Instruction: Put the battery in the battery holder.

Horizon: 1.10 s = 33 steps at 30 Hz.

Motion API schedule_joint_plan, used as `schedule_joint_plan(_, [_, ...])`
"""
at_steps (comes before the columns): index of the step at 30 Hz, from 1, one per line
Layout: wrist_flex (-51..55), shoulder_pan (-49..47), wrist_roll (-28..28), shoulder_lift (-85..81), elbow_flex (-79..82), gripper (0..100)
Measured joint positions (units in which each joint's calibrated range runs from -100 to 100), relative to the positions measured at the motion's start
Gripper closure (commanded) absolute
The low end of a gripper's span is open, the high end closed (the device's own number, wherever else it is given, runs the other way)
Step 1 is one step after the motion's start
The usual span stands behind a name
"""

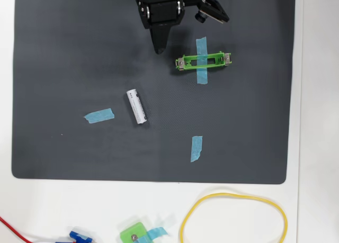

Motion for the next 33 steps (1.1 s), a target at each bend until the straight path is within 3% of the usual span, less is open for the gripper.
schedule_joint_plan(33, [-3.01,0.00,0.00,0.00,0.45,100])
